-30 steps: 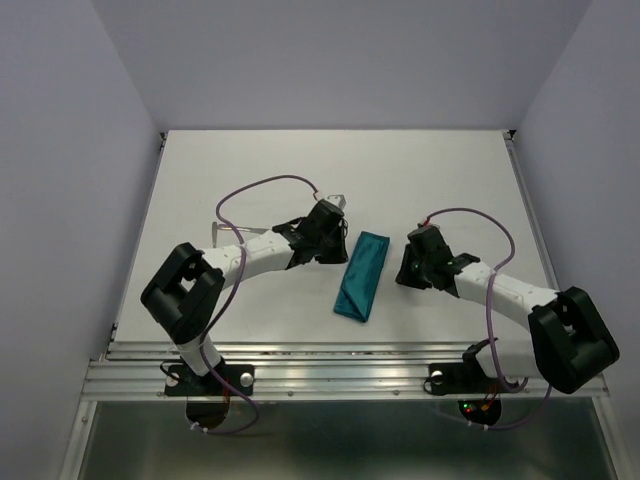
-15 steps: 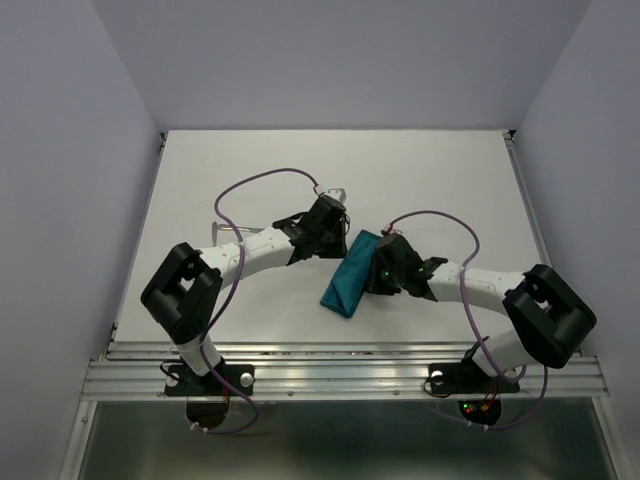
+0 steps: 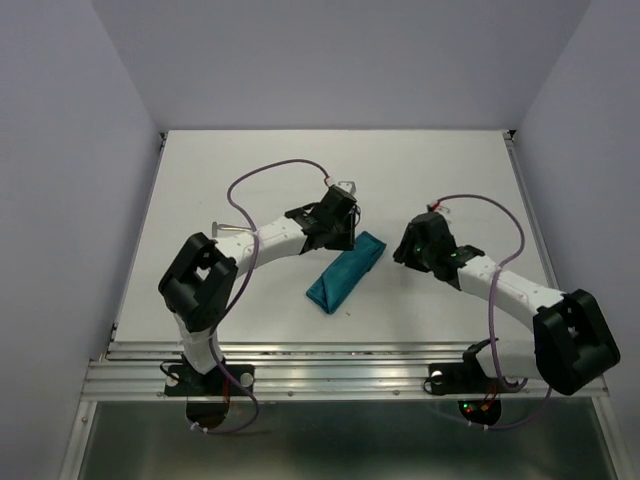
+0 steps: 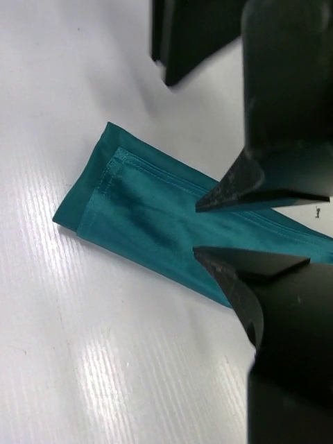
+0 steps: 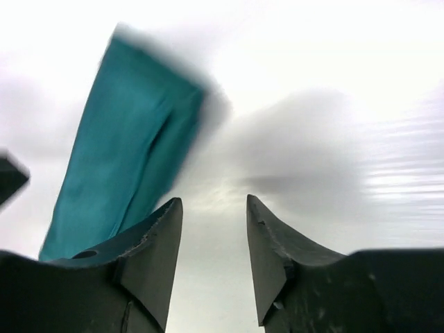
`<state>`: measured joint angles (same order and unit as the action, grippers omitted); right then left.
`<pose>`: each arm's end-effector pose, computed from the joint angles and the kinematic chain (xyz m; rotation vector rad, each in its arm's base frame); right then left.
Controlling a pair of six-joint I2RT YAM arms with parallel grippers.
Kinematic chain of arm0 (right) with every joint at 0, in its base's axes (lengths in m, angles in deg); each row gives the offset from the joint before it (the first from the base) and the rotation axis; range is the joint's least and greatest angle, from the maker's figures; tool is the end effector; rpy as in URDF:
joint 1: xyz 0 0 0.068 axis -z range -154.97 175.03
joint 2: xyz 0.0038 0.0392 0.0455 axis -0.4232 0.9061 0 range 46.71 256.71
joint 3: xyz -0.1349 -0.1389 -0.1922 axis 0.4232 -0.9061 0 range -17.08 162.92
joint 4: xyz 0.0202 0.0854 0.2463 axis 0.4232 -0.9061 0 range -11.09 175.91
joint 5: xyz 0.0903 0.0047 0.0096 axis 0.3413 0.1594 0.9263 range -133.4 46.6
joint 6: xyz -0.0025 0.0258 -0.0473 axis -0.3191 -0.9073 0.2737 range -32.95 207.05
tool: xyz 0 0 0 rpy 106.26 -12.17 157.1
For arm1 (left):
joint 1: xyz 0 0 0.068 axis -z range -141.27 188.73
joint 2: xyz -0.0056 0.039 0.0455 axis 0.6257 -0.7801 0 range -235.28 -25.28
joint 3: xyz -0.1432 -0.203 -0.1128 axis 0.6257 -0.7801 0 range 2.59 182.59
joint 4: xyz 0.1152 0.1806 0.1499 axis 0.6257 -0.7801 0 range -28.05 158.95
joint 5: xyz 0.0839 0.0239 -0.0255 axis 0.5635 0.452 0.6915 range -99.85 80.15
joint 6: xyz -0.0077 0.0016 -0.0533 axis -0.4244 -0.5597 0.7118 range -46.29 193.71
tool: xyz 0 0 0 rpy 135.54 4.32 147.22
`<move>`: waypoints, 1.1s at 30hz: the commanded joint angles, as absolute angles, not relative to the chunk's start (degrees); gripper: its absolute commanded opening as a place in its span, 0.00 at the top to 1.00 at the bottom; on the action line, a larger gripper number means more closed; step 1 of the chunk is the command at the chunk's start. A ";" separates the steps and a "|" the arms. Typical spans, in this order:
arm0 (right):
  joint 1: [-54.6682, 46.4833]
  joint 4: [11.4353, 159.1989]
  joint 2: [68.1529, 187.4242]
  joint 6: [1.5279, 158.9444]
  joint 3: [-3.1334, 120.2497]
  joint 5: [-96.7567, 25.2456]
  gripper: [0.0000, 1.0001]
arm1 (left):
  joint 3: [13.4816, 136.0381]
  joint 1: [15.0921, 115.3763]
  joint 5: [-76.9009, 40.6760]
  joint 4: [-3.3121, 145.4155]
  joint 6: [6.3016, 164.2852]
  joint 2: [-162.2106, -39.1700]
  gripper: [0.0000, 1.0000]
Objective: Fold the napkin into a case and place the utensils inside
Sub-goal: Fold the 2/3-rectangle-folded napkin at the center of the board.
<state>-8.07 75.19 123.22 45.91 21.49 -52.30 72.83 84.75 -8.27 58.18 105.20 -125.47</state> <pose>0.2212 0.1377 0.1848 0.2431 2.4354 0.4051 0.2730 -0.2813 0.2316 0.2852 2.3565 -0.6559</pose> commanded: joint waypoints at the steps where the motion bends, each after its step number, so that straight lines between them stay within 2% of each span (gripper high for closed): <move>1: 1.73 71.16 118.00 51.27 20.28 -56.58 0.50 | 78.77 85.75 -6.86 55.94 102.72 -128.55 0.58; 6: 10.69 69.92 118.42 51.11 20.37 -53.43 0.33 | 85.63 87.86 -5.02 53.14 101.14 -133.47 0.41; 7: 11.49 69.92 119.04 50.41 20.10 -52.98 0.31 | 86.52 88.47 -5.10 52.87 101.05 -134.87 0.35; 10: 13.69 70.44 120.61 48.48 19.75 -50.79 0.22 | 89.67 89.88 -5.02 52.25 100.52 -137.51 0.30; 16: 15.72 71.23 122.12 47.94 19.66 -47.97 0.19 | 97.86 93.14 1.04 47.33 99.38 -143.23 0.33; 21: 15.72 71.32 121.77 48.20 19.75 -47.62 0.19 | 100.85 94.19 3.68 45.75 98.67 -146.48 0.43; 26: 16.25 71.41 121.50 48.12 19.22 -47.44 0.19 | 101.82 94.37 4.04 45.57 98.32 -147.98 0.46; 33: 16.25 71.59 120.98 48.29 18.96 -47.70 0.18 | 102.43 94.46 4.56 45.13 98.15 -149.30 0.57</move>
<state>15.97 70.91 122.43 48.42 19.20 -47.87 99.49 94.37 2.53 46.32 99.14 -149.44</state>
